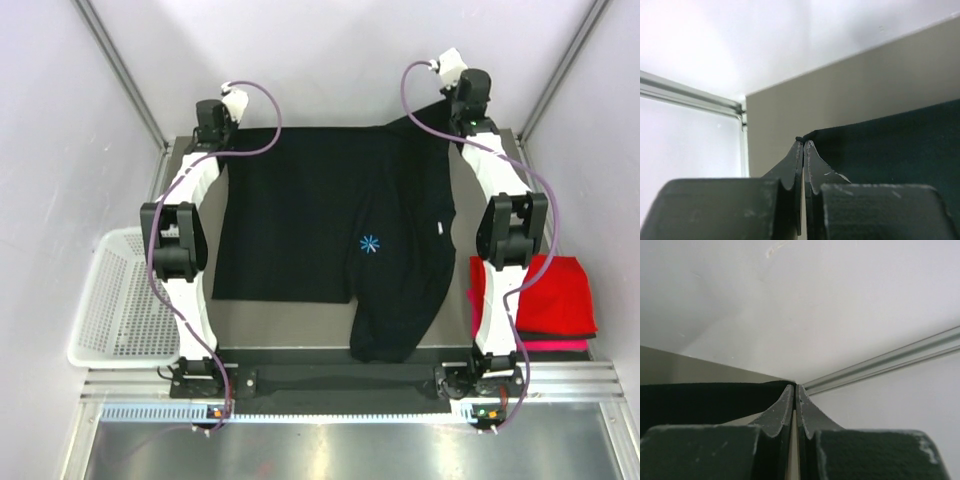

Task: Fold and stack the t-shirts
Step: Flatten the tshirt out, then fold the tshirt

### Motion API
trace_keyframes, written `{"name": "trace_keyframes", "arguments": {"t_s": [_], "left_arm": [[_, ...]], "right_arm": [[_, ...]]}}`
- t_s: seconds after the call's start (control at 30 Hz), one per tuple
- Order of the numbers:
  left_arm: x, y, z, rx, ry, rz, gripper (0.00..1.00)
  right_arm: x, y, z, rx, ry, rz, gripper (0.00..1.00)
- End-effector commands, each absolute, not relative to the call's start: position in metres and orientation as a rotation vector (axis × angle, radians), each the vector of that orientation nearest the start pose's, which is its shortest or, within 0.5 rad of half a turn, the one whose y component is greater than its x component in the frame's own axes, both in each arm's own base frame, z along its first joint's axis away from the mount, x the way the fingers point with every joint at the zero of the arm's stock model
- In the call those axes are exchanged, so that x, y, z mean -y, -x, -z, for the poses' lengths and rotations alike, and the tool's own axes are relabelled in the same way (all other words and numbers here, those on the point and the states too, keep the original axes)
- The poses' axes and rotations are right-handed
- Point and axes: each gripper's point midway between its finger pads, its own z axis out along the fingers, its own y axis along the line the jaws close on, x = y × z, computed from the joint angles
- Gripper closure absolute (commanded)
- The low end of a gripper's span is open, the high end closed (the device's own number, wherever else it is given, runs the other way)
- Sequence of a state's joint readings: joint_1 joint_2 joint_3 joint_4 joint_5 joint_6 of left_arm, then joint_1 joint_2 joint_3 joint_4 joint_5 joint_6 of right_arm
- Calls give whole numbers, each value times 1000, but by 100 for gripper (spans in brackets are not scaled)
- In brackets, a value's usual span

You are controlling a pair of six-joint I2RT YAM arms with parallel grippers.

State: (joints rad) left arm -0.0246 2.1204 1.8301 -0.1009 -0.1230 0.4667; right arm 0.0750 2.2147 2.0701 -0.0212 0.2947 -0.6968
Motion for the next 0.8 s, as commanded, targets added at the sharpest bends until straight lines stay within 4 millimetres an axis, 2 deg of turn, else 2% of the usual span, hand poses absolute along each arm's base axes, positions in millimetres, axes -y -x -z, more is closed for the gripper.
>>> {"name": "trace_keyframes", "arguments": {"t_s": [0.0,0.13,0.23,0.27,0.3,0.43,0.47,0.53,0.57,0.6,0.63,0.67,0.7,0.73,0.77], "left_arm": [[-39,-633,-258,-1765,-305,-487,100],[-29,-620,-258,-1756,-340,-451,100],[-20,-612,-252,-1780,-390,-418,100],[-18,-610,-252,-1781,-407,-418,100],[-16,-608,-252,-1784,-414,-411,100],[-14,-602,-264,-1764,-446,-414,100],[-14,-602,-268,-1757,-451,-418,100],[-14,-604,-290,-1722,-445,-429,100],[-12,-602,-292,-1738,-444,-420,100],[-11,-600,-312,-1706,-430,-416,100],[-9,-596,-316,-1717,-420,-392,100],[-8,-593,-326,-1706,-408,-381,100],[-7,-587,-341,-1688,-395,-375,100],[-6,-581,-343,-1701,-379,-353,100],[-6,-577,-349,-1700,-368,-344,100]], "right_arm": [[30,-651,-327,-1643,358,737,100],[21,-636,-317,-1673,393,699,100],[4,-621,-297,-1748,476,663,100],[2,-615,-300,-1754,481,658,100],[-1,-609,-283,-1806,517,644,100],[-5,-589,-275,-1845,539,619,100],[-3,-584,-280,-1841,535,626,100],[0,-580,-288,-1835,527,643,100],[1,-577,-298,-1824,517,646,100],[2,-574,-304,-1818,508,649,100],[4,-572,-309,-1817,495,649,100],[4,-567,-323,-1806,472,636,100],[5,-565,-330,-1805,460,630,100],[5,-563,-336,-1804,438,615,100],[6,-556,-351,-1795,424,606,100]]}}
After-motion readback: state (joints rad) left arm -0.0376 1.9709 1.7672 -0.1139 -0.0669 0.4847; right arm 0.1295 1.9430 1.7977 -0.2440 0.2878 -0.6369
